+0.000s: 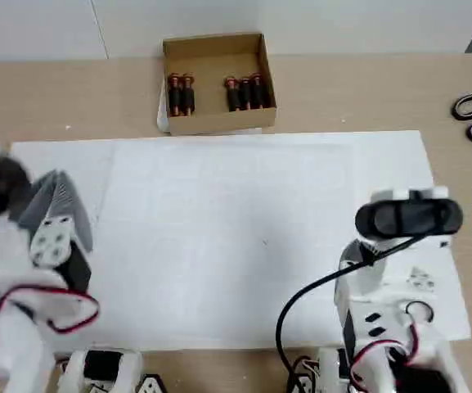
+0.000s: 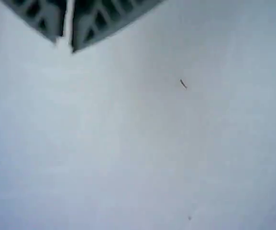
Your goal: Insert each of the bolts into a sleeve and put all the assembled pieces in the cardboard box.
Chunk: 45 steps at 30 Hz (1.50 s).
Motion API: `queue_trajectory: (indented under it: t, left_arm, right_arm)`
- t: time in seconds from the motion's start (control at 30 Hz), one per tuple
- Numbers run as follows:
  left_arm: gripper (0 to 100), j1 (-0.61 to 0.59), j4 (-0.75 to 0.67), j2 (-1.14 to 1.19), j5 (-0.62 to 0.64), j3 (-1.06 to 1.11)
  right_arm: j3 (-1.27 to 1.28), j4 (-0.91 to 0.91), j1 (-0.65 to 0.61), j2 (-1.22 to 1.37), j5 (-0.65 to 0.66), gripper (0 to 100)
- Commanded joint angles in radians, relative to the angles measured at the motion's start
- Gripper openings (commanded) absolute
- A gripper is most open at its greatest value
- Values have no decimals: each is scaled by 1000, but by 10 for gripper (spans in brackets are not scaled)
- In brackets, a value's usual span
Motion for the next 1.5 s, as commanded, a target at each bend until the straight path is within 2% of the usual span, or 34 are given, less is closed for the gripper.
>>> queue_trajectory:
  t: [0.0, 0.17, 0.27, 0.43, 0.67, 0.87, 1.23, 1.47]
  left_arm:
    - [6, -52, -103, -140, -2, 223]
    - [6, -68, -278, -382, -15, 596]
    - [6, -66, -377, -549, -107, 814]
    - [6, -66, -404, -778, -180, 1072]
    - [6, -66, -414, -758, -97, 1171]
    - [6, -66, -422, -760, -94, 1259]
    - [6, -66, -582, -760, -94, 1481]
    - [6, -66, -588, -760, -94, 1558]
  right_arm:
    - [103, -44, 10, -105, 0, 4]
    - [259, -65, 12, -246, 81, 4]
    - [334, -90, 12, -328, 107, 4]
    - [362, -122, 10, -325, 98, 4]
    - [425, -189, 5, -325, 98, 4]
    - [488, -225, 8, -326, 97, 4]
    - [643, -295, 8, -326, 98, 4]
    - [733, -332, 8, -326, 97, 4]
